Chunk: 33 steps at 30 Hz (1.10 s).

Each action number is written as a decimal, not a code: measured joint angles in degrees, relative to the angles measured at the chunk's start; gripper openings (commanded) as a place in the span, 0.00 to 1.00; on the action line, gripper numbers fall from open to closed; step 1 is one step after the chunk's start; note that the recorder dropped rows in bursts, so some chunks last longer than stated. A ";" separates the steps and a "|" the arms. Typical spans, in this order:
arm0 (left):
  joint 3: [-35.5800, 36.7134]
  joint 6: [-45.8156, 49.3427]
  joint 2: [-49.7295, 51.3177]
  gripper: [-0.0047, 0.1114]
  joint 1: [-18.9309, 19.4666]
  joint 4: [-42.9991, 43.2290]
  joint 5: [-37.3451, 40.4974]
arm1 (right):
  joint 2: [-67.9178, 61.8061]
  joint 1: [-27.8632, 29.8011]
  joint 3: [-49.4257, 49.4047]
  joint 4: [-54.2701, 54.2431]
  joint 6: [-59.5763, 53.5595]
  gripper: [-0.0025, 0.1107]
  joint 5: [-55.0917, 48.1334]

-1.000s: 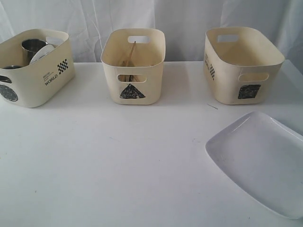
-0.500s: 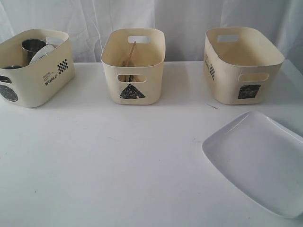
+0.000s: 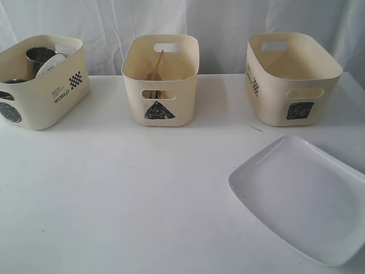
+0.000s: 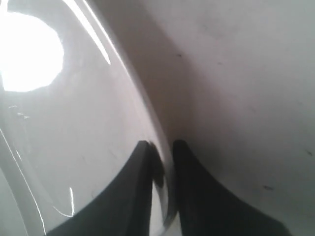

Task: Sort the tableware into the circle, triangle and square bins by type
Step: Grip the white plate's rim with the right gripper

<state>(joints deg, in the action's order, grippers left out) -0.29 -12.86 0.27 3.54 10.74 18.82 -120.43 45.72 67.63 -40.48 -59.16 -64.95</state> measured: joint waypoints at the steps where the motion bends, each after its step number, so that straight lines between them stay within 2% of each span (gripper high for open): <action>1: 0.00 0.00 0.00 0.04 0.00 0.00 0.00 | -0.14 0.00 0.00 -0.53 -0.31 0.05 0.00; 4: 0.00 0.00 0.00 0.04 0.00 0.00 0.00 | -0.76 0.00 0.00 -1.52 -0.54 0.11 -0.40; 8: 0.00 0.00 0.00 0.04 0.00 0.00 0.00 | -1.51 0.00 0.00 -2.22 -0.54 0.24 -0.94; 10: 0.00 0.00 0.00 0.04 0.00 0.00 0.00 | -2.13 0.00 0.00 -2.95 -0.44 0.27 -1.79; 13: 0.00 0.00 0.00 0.04 0.00 0.00 0.00 | -2.86 0.00 0.00 -4.06 -0.44 0.22 -2.67; 16: 0.00 0.00 0.00 0.04 0.00 0.00 0.00 | -3.39 0.00 0.00 -4.63 -0.44 0.04 -2.82; 17: 0.00 0.00 0.00 0.04 0.00 0.00 0.00 | -3.49 0.00 0.11 -4.38 -0.31 0.02 -2.46; 24: 0.00 0.00 0.00 0.04 0.00 0.00 0.00 | -3.49 0.00 0.23 -4.48 0.04 0.02 -4.06; 28: 0.00 0.00 0.00 0.04 0.00 0.00 0.00 | -3.06 0.00 -0.14 -8.66 0.04 0.02 -6.16; 33: 0.00 0.00 0.00 0.04 0.00 0.00 0.00 | 2.94 -0.03 -0.24 -9.18 4.36 0.02 -4.17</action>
<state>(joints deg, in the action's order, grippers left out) -0.29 -12.86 0.27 3.54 10.74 18.82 -117.49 45.69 67.39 -49.66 -54.80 -69.12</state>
